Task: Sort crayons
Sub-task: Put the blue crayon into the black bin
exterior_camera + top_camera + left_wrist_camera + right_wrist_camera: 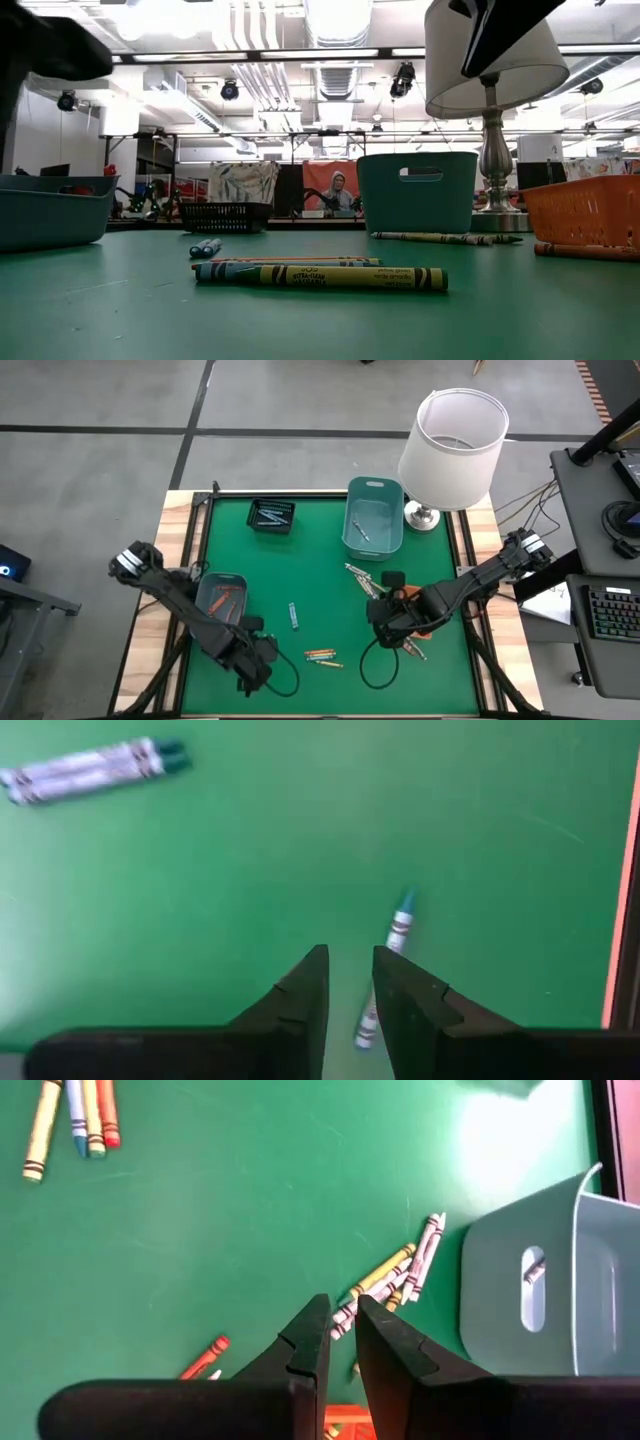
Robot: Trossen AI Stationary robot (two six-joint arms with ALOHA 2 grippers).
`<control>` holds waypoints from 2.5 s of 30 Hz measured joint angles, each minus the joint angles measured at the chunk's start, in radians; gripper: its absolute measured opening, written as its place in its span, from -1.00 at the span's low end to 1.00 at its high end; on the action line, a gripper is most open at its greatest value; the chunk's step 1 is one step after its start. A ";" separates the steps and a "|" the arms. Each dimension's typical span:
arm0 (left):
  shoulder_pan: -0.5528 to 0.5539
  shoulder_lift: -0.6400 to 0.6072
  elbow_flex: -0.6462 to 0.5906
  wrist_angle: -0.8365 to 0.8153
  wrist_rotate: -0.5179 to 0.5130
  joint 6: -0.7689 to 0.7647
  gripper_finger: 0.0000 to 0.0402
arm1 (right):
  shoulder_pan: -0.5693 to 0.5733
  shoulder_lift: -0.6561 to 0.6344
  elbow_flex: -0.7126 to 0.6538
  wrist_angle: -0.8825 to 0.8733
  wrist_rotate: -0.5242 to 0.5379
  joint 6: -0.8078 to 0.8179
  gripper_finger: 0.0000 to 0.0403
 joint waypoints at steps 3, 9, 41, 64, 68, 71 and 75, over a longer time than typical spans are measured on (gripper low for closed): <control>-0.034 0.053 0.046 -0.027 -0.001 -0.026 -0.58 | -0.004 0.000 0.000 0.009 -0.004 -0.009 -0.79; -0.067 0.160 0.127 -0.105 -0.006 -0.071 -0.29 | -0.007 0.000 0.000 0.009 -0.011 -0.008 -0.79; -0.097 0.211 0.000 0.036 -0.008 -0.096 -0.27 | -0.006 0.000 0.000 0.009 -0.013 0.002 -0.79; -0.077 0.191 0.181 -0.102 -0.054 0.032 -0.99 | -0.006 0.000 0.000 0.005 -0.013 -0.045 -0.79; -0.051 0.158 0.253 -0.196 -0.118 0.095 -0.99 | -0.006 0.000 0.000 0.006 -0.018 -0.050 -0.79; -0.022 0.121 0.296 -0.267 -0.168 0.158 -0.99 | -0.006 0.000 0.000 0.005 -0.031 -0.051 -0.79; 0.035 0.068 0.323 -0.350 -0.212 0.266 -1.00 | -0.006 0.000 0.000 0.006 -0.033 -0.051 -0.79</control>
